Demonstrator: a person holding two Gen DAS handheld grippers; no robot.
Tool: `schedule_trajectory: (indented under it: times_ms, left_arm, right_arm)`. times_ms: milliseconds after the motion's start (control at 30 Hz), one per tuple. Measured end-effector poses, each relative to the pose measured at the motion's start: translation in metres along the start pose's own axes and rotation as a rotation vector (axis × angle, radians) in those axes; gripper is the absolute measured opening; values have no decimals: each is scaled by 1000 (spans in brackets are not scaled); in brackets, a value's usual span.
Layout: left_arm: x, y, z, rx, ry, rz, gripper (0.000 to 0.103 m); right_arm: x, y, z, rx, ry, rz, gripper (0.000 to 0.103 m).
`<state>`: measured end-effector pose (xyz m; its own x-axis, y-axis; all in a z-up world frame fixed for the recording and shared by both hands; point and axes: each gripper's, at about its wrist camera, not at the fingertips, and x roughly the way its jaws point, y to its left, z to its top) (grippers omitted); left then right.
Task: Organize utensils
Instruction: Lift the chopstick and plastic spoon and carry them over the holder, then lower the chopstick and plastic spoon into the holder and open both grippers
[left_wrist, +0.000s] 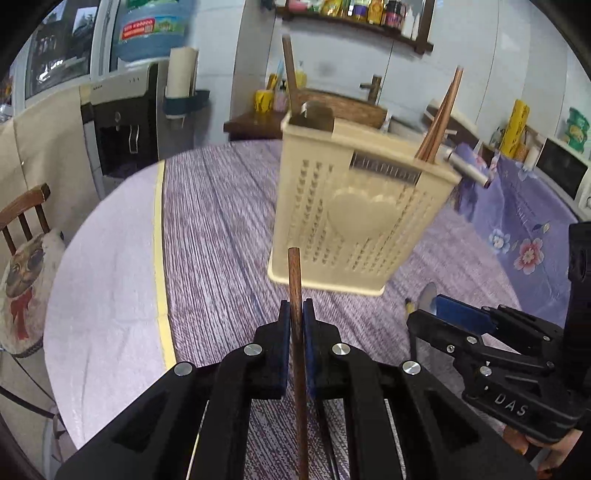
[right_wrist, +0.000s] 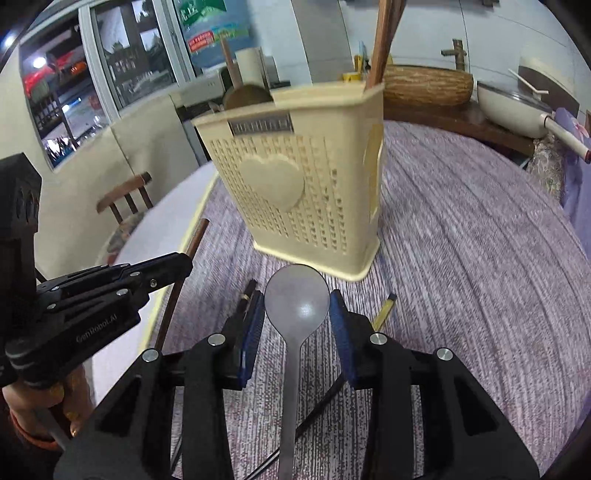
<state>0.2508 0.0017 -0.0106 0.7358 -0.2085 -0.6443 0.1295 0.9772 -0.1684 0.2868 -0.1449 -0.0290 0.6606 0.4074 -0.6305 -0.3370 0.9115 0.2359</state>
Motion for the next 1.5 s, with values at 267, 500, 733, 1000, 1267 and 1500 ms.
schedule_trajectory:
  times_ms: [267,500,733,1000,1267,1500]
  left_arm:
    - [-48,4,24,-2,-142,-19,8]
    - [-62,10,31,-13,-190,-21,7]
    - [-65,12,30,-15,-198,-45,7]
    - [-83,10,47,-4,-248,-68,7]
    - [-117,-8,109,43,-396,-102,7]
    - [-121,-26,172,18,-520,-88,7]
  right_arm:
    - [-37,4,17,-5,-74,37,37]
    - [-42,11,20,-17,-96,43,37]
    - [-41,14,21,-23,-102,47,37]
    - [-59,14,40,-33,-171,81,37]
    - [-96,24,104,-71,-354,60,37]
    - [-111,29,162,-100,-491,-46,37]
